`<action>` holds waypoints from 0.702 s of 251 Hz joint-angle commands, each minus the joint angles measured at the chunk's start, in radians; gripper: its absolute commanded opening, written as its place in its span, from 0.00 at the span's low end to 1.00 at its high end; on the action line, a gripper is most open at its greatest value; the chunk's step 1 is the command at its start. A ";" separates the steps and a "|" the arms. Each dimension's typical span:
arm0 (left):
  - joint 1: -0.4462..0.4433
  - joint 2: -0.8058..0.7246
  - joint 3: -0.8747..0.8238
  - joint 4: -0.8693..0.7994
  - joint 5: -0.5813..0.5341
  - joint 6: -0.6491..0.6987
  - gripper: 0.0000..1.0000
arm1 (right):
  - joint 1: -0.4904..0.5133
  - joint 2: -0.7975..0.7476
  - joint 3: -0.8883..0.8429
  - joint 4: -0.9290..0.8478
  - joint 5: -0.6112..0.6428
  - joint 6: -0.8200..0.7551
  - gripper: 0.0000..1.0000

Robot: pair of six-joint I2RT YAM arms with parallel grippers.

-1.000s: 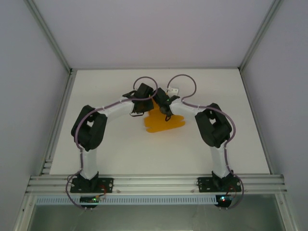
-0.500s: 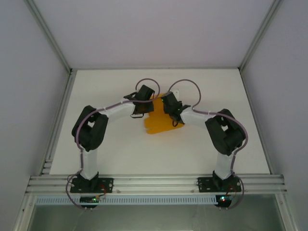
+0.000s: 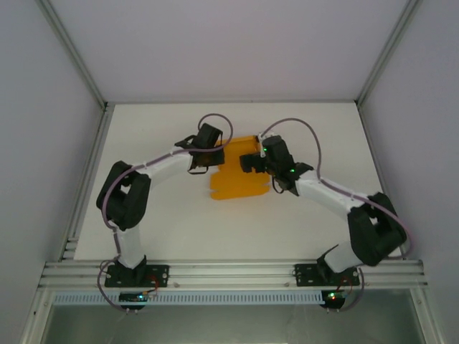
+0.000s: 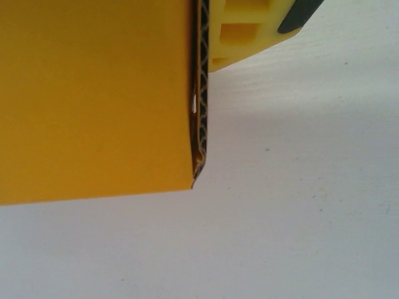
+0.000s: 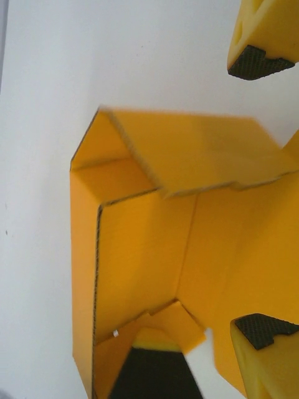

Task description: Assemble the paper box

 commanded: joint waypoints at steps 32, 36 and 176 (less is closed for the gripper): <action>0.041 -0.041 -0.074 0.085 0.107 0.078 0.00 | -0.112 -0.298 -0.073 -0.101 -0.280 -0.079 0.99; 0.041 -0.043 -0.078 0.091 0.111 0.085 0.00 | -0.133 -0.308 -0.077 -0.111 -0.293 -0.074 0.99; 0.042 -0.104 -0.119 0.138 0.259 0.209 0.00 | -0.399 0.045 0.092 -0.193 -0.837 -0.250 0.72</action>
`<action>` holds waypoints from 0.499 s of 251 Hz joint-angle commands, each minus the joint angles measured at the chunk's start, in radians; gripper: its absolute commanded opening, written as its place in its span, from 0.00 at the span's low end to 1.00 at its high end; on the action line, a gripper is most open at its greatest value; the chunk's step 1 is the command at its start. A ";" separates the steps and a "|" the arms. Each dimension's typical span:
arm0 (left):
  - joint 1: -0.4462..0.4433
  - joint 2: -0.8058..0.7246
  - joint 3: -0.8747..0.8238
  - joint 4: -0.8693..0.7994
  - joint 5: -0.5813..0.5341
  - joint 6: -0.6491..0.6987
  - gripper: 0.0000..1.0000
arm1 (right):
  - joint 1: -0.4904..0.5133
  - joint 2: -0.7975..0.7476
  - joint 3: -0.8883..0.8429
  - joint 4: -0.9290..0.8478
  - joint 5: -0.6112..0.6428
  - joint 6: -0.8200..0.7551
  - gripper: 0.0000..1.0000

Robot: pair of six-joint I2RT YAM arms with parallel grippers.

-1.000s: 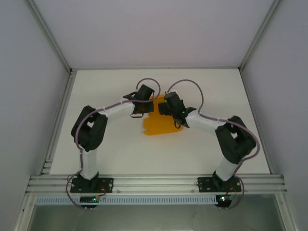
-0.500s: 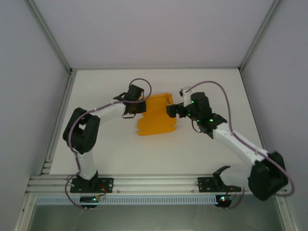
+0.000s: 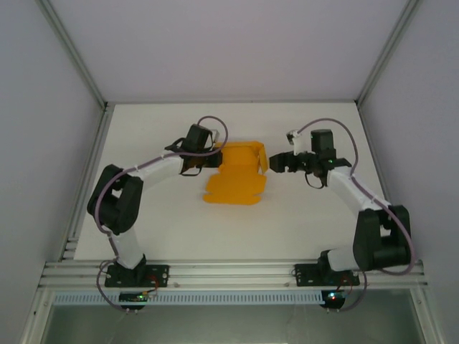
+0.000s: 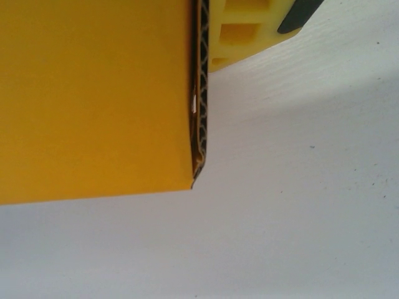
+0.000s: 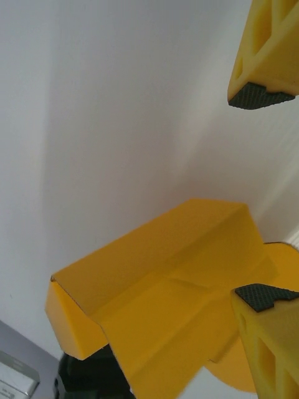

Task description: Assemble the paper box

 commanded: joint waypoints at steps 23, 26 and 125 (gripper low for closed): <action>-0.005 -0.038 -0.017 0.018 0.039 0.035 0.00 | 0.025 0.115 0.122 -0.023 -0.119 -0.067 0.64; -0.006 -0.038 -0.016 0.016 0.040 0.036 0.00 | 0.028 0.122 0.128 -0.026 -0.123 -0.068 0.64; -0.011 -0.014 0.018 -0.007 0.020 0.019 0.00 | 0.201 0.178 0.141 -0.005 0.112 -0.026 0.57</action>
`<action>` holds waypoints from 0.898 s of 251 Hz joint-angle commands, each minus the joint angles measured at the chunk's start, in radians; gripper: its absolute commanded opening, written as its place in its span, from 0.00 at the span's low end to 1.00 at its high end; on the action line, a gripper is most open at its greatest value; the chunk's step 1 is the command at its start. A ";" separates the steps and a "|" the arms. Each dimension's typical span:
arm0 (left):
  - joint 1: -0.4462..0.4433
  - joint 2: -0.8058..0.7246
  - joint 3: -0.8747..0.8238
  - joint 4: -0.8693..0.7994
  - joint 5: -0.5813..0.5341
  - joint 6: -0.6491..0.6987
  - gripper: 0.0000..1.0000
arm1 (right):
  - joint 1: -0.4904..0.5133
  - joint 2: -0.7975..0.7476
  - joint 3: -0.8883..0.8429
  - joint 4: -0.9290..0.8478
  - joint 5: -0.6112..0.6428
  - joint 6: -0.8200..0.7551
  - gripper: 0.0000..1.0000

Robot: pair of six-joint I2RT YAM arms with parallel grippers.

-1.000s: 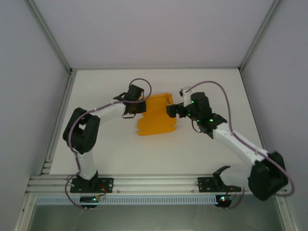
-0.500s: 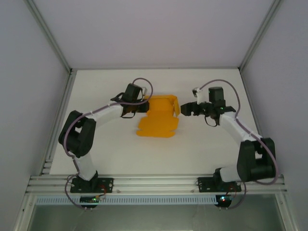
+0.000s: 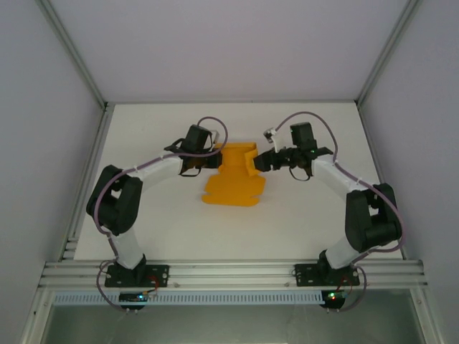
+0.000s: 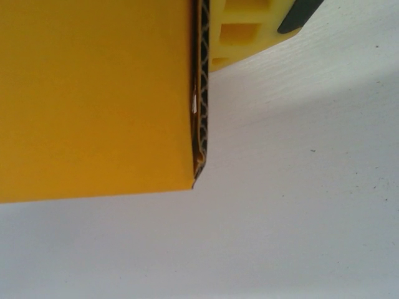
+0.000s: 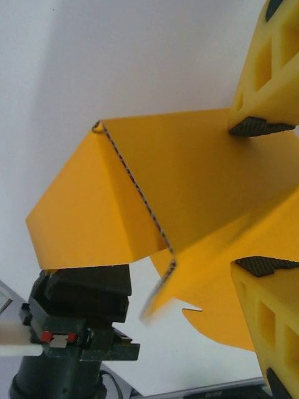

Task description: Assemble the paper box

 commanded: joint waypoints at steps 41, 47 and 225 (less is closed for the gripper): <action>-0.025 0.003 0.047 -0.016 0.013 0.015 0.00 | 0.167 0.093 0.062 0.032 0.696 0.146 0.59; -0.026 0.005 0.049 -0.018 0.013 0.015 0.00 | 0.177 0.108 0.069 0.037 0.742 0.156 0.55; -0.103 0.007 0.121 -0.144 -0.080 -0.090 0.00 | 0.226 0.312 0.248 -0.238 1.484 0.659 0.00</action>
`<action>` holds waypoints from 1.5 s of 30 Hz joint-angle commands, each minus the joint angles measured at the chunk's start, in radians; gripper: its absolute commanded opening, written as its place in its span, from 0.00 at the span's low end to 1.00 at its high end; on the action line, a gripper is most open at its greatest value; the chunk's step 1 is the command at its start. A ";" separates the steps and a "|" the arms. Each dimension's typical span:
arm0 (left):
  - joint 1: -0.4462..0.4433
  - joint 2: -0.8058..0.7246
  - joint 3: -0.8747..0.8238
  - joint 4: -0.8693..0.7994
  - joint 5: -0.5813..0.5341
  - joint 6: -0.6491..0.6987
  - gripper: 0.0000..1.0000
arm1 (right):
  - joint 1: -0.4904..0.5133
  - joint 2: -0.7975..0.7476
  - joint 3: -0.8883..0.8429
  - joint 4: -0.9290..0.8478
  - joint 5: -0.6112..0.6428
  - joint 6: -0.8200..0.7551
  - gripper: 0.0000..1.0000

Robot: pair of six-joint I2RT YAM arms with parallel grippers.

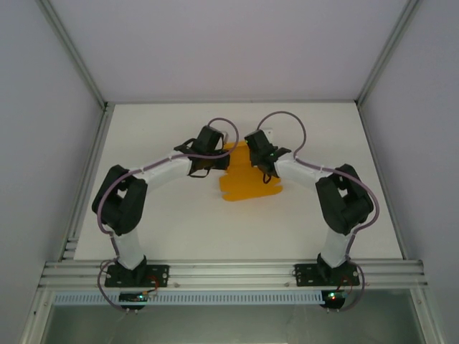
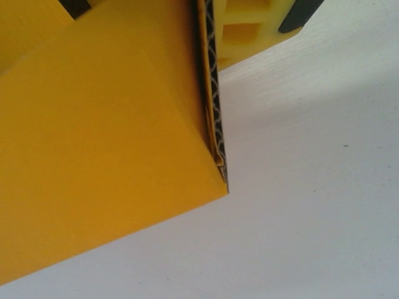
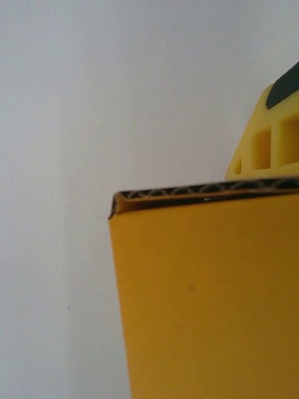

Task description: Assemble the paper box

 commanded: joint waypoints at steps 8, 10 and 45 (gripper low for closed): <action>-0.010 0.006 0.070 -0.188 -0.129 -0.186 0.00 | -0.046 0.196 0.256 -0.627 0.605 0.531 0.00; -0.010 0.022 0.084 -0.215 -0.155 -0.197 0.00 | -0.041 0.235 0.314 -0.735 0.628 0.605 0.00; -0.018 0.171 0.251 -0.381 -0.410 -0.374 0.00 | 0.027 -0.030 -0.112 0.045 0.323 0.366 0.05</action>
